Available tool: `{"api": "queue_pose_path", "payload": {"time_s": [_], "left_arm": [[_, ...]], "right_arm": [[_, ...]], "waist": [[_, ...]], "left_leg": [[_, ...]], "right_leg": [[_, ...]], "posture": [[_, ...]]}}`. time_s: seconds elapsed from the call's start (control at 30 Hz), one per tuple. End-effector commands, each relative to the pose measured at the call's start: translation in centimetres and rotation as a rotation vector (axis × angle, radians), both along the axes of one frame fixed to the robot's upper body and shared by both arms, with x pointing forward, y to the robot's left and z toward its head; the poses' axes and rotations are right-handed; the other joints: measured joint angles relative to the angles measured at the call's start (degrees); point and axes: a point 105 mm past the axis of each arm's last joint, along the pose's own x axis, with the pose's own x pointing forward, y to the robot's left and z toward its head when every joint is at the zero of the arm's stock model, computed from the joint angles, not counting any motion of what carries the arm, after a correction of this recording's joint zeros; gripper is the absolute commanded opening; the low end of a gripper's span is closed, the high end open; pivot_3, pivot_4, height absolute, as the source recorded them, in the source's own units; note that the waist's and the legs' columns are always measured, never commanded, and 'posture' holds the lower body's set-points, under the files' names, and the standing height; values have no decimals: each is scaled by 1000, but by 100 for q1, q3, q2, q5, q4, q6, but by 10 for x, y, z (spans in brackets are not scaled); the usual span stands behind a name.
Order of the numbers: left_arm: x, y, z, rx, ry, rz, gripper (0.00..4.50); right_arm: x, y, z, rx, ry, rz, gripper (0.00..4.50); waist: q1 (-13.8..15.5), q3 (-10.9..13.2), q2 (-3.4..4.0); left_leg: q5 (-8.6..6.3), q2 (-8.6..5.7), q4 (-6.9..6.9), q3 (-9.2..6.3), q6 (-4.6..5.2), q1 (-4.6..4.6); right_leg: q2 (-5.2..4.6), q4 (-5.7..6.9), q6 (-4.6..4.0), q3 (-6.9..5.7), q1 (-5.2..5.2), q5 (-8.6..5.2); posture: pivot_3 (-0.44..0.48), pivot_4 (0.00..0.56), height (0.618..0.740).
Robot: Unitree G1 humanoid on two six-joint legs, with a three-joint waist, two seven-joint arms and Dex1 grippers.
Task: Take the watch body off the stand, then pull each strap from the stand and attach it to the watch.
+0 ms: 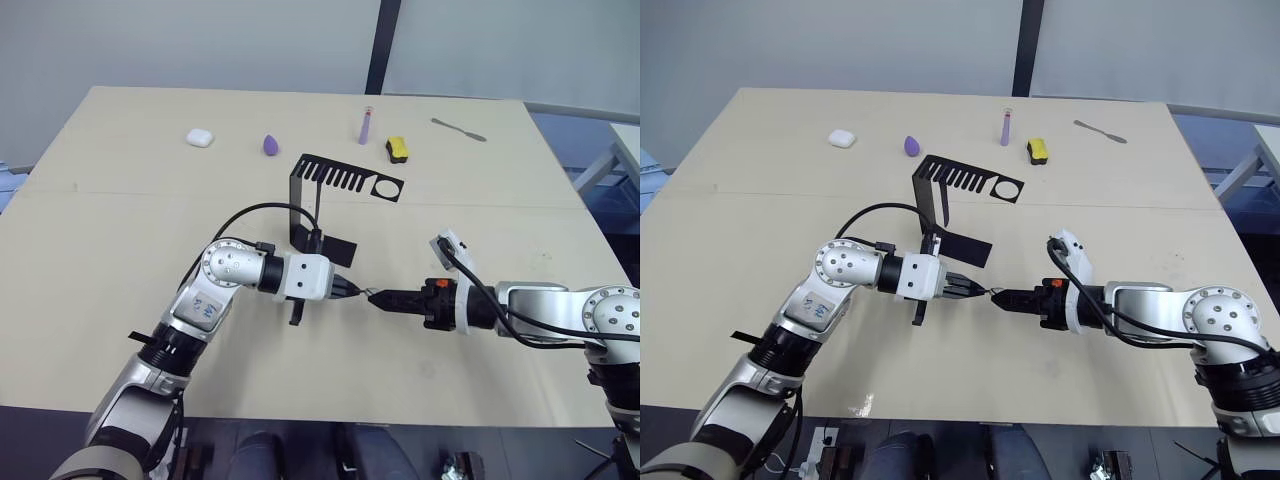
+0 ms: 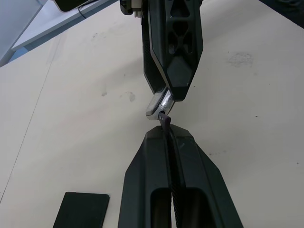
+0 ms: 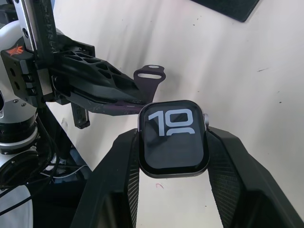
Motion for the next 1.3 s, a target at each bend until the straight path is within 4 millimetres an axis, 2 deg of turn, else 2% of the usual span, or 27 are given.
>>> {"api": "queue_pose_path", "payload": {"time_s": [0.03,1.3], "left_arm": [[-3,-7,5,-6,-29,-33,0],[-3,-19,10,-25,-52,-49,0]], "right_arm": [[-2,10,18,55,-57,40,1503],[-5,15,21,28,-67,94,1503]], "waist": [[1,0,0],[3,0,0]], "left_leg": [[0,0,0,0,0,0],[0,0,1,0,1,-2]], "right_leg": [[0,0,0,0,0,0],[0,-2,0,0,0,0]], "posture": [[0,150,740],[0,150,740]]}}
